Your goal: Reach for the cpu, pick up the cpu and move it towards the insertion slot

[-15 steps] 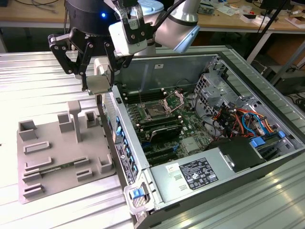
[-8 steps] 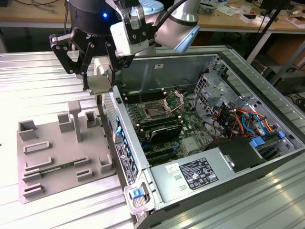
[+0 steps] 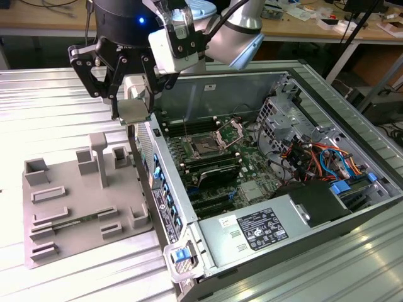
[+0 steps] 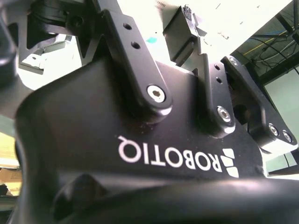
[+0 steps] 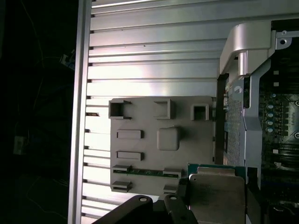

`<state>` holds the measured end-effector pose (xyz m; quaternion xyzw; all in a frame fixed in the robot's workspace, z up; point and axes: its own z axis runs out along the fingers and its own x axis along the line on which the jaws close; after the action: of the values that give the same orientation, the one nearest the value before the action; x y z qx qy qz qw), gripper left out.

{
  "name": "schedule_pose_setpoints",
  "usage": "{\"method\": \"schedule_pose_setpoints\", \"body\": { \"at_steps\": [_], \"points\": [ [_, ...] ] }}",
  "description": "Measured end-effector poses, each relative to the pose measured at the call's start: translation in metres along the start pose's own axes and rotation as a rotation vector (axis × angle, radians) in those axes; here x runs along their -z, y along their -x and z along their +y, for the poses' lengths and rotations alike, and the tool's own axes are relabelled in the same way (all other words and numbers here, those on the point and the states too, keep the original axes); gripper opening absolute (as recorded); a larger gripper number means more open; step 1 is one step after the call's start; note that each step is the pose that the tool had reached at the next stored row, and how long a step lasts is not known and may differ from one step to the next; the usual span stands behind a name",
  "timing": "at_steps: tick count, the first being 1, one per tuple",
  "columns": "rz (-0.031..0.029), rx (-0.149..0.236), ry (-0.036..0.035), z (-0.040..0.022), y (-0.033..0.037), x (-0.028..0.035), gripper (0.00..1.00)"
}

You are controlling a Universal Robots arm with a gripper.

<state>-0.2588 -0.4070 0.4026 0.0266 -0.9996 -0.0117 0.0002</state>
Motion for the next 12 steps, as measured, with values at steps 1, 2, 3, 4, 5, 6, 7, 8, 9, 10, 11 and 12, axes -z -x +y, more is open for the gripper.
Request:
{"method": "schedule_pose_setpoints", "body": {
  "at_steps": [1,2,3,4,5,6,7,8,9,10,11,12],
  "points": [
    [0.0001,0.000,-0.0001,0.0000,0.0001,0.0000,0.55],
    [0.0001,0.000,-0.0001,0.0000,0.0003,0.0000,0.55],
    [0.0001,0.000,-0.0001,0.0000,0.0006,0.0000,0.55],
    [0.0001,0.000,-0.0001,0.0000,0.0009,0.0000,0.55],
    [0.0000,0.000,0.0000,0.0000,0.0011,-0.0001,0.55],
    [0.0000,0.000,0.0000,-0.0001,0.0015,-0.0001,0.55],
    [0.0001,0.000,0.0000,-0.0001,0.0017,-0.0001,0.55],
    [0.0001,0.000,0.0000,-0.0001,0.0022,-0.0001,0.55],
    [0.0001,0.000,0.0000,-0.0001,0.0026,-0.0001,0.55],
    [0.0001,0.000,-0.0001,-0.0001,0.0028,-0.0001,0.55],
    [0.0001,0.000,0.0000,-0.0002,0.0031,-0.0001,0.55],
    [0.0001,0.000,0.0000,-0.0002,0.0034,-0.0001,0.55]
  ]
}}
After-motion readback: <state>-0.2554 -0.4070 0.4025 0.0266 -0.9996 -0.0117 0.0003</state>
